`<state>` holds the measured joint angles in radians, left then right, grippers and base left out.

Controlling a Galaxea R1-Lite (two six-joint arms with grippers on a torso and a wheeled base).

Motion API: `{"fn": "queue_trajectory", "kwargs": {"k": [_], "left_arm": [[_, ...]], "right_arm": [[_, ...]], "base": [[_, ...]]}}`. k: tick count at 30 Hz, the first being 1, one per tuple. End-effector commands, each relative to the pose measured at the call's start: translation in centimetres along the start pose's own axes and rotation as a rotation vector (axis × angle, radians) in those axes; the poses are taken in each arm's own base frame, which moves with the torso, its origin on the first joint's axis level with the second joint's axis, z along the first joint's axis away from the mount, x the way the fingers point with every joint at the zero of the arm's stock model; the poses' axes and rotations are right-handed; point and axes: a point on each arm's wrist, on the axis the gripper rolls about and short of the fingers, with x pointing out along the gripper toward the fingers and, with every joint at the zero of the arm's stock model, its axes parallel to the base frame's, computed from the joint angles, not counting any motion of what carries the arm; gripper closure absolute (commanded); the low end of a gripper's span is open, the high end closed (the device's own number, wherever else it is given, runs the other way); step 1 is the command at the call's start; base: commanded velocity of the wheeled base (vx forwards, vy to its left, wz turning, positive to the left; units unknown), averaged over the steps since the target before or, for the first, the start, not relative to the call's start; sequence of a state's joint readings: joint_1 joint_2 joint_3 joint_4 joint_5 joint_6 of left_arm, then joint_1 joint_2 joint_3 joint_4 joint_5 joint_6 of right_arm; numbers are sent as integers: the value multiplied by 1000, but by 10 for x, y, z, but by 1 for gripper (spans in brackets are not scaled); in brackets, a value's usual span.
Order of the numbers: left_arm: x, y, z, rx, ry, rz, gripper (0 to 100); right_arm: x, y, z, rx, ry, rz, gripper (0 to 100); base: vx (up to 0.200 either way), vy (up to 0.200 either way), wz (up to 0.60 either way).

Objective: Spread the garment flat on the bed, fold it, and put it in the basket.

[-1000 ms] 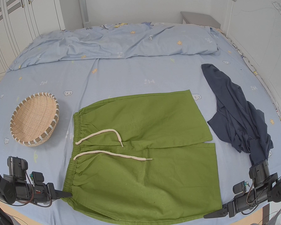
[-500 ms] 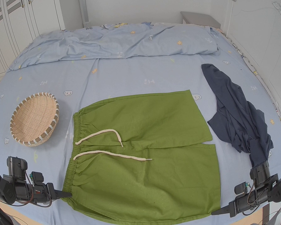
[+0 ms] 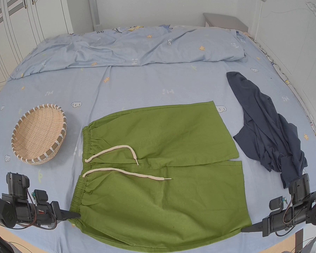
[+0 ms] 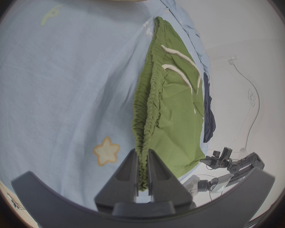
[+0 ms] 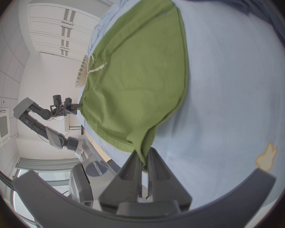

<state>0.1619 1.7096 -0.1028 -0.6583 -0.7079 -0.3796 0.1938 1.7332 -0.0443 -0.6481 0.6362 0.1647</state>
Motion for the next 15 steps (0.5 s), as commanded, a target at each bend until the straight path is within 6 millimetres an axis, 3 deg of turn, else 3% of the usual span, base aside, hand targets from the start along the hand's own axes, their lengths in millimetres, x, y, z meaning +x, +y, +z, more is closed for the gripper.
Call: {"fn": "queue_trajectory", "kwargs": {"k": [1,8,9,10,15], "left_arm": [[-5,-22,23,-9,-66,-34,100],[-23,-56,68,-51,-69,-20,100],[-23,-56,68,-51,-69,-20,100],[-28,-68,82,-49,-74,-28,100],[-37,-90,110,-35,-118,-60,100]], "right_arm": [[-16,16,28,-54,-159,25,100],[-28,34,89,-85,-247,11,100],[-28,34,89,-85,-247,11,100],[-34,41,107,-100,-270,15,100],[-51,57,152,-130,-330,18,100]], "base": [[0,0,0],[0,0,0],[0,0,0],[0,0,0],[0,0,0]]}}
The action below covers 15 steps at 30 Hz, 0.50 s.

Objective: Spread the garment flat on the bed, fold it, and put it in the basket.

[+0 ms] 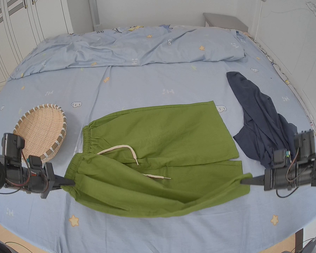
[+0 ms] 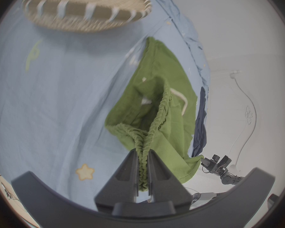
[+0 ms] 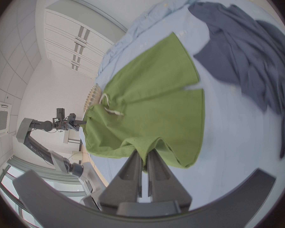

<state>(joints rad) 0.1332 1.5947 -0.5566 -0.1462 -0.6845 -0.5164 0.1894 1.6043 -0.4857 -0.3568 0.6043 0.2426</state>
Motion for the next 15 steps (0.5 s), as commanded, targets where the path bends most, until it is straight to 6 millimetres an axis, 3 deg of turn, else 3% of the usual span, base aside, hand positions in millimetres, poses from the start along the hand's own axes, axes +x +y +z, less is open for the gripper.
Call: {"fn": "queue_trajectory", "kwargs": {"k": [1,15], "left_arm": [[-19,-44,41,44,-97,-61,100],[9,-59,101,8,-132,-101,100]], "right_arm": [[-13,21,67,-53,-109,8,100],[10,9,157,-78,-190,-6,100]], "base": [[0,0,0],[0,0,0]]}}
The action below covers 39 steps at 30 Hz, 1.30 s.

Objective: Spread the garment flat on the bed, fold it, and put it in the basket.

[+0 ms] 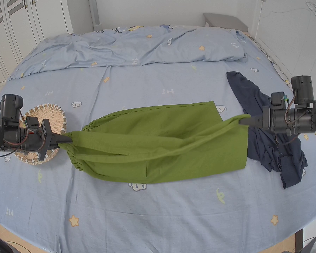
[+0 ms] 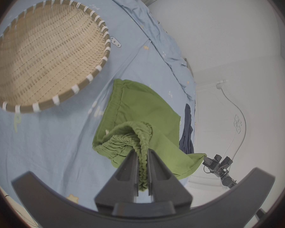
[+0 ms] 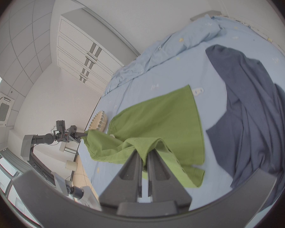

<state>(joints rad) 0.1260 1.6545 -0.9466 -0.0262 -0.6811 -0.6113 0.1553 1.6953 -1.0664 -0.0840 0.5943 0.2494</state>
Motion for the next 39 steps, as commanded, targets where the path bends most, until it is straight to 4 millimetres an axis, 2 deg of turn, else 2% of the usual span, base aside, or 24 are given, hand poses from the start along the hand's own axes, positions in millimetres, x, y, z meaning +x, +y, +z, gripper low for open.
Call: {"fn": "queue_trajectory", "kwargs": {"k": [1,7,13,24,33,39], "left_arm": [[29,-4,27,-32,4,-19,100],[52,-10,38,-8,22,-32,100],[66,-12,55,7,-7,-28,100],[78,-10,79,4,-21,-28,100],[80,-4,74,-22,5,-5,100],[69,5,68,-58,13,25,100]], "right_arm": [[30,-22,31,14,-4,-17,100],[42,-28,58,9,-19,-21,100],[53,-38,77,8,-34,-31,100],[66,-47,90,1,-41,-38,100],[74,-49,95,-7,-48,-32,100],[82,-51,103,-19,-58,-26,100]], "base": [[0,0,0],[0,0,0],[0,0,0],[0,0,0],[0,0,0],[0,0,0]]}}
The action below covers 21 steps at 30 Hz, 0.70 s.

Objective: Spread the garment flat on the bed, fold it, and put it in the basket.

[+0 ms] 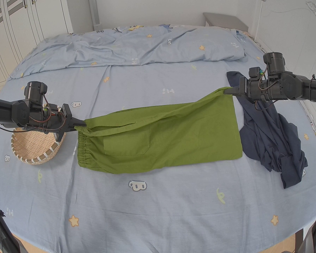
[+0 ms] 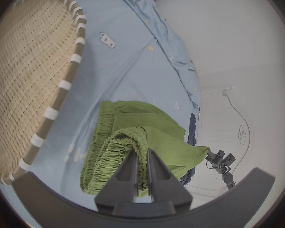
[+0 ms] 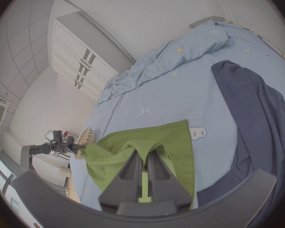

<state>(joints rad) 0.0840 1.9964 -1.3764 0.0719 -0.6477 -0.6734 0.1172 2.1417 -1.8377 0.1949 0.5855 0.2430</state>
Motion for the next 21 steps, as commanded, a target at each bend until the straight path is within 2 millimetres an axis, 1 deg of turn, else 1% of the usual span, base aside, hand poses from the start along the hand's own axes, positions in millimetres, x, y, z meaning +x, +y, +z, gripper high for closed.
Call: {"fn": "queue_trajectory", "kwargs": {"k": [1,5,9,14,21], "left_arm": [[-9,2,-2,-10,-9,9,100],[-8,5,-5,-19,0,16,100],[-8,4,-5,-18,0,14,100],[-8,5,-6,-19,3,15,100],[-9,5,-1,-12,-14,10,100]], "right_arm": [[8,-4,3,-3,0,3,100],[11,-5,9,2,5,0,100],[13,-5,11,2,7,0,100],[27,-21,-1,36,51,-17,100],[29,-26,-4,50,64,-24,100]], "base": [[0,0,0],[0,0,0],[0,0,0],[0,0,0],[0,0,0]]}}
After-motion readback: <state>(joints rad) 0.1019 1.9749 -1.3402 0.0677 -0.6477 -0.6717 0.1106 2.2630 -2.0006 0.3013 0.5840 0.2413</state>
